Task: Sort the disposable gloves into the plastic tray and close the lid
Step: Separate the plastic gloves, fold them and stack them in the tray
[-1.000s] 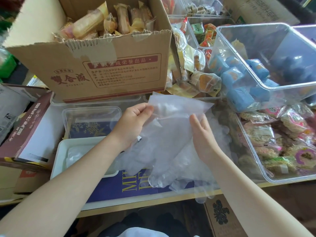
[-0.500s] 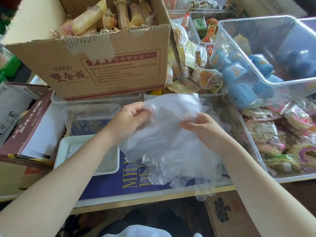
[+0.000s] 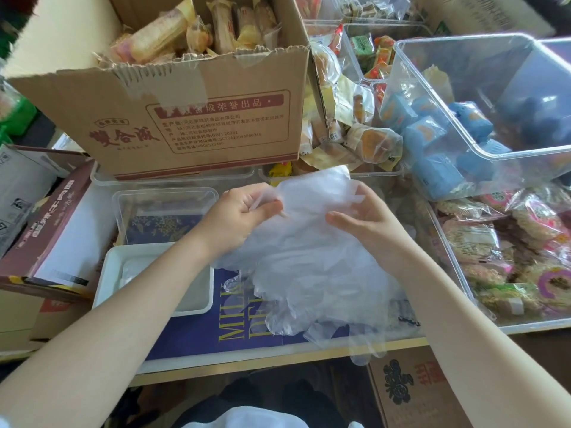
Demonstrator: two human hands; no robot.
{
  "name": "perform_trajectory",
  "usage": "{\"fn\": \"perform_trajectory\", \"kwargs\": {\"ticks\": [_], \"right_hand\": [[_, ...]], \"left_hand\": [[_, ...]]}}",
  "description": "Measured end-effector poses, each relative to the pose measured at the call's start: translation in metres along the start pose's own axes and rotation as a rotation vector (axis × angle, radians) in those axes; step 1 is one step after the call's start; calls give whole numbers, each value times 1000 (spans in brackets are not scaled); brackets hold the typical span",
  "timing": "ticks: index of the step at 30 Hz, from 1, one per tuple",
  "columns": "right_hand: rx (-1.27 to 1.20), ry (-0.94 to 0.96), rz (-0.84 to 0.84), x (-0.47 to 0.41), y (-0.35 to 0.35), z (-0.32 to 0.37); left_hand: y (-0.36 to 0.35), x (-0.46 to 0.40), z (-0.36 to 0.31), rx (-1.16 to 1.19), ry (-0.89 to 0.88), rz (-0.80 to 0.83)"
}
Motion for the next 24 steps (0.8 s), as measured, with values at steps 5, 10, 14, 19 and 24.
{"fn": "perform_trajectory", "kwargs": {"ticks": [5, 10, 14, 19, 24], "right_hand": [[4, -70, -102, 0, -6, -2], [100, -112, 74, -2, -12, -9], [22, -89, 22, -9, -4, -11], [-18, -175, 19, -15, 5, -28], [129, -286, 227, -7, 3, -52]], "left_hand": [[8, -4, 6, -100, -107, -114], [7, -4, 3, 136, 19, -93], [15, 2, 19, 65, 239, 81], [20, 19, 39, 102, 428, 161], [21, 18, 58, 335, 452, -24]]}}
Point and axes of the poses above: each hand's wrist, its own x-axis away from the middle knuckle, its own y-axis out of the back of the hand, z = x × y, the point moved 3 cm from there along -x, towards the middle knuckle, and after that the axes turned 9 degrees about -z, right-handed, at the moved point
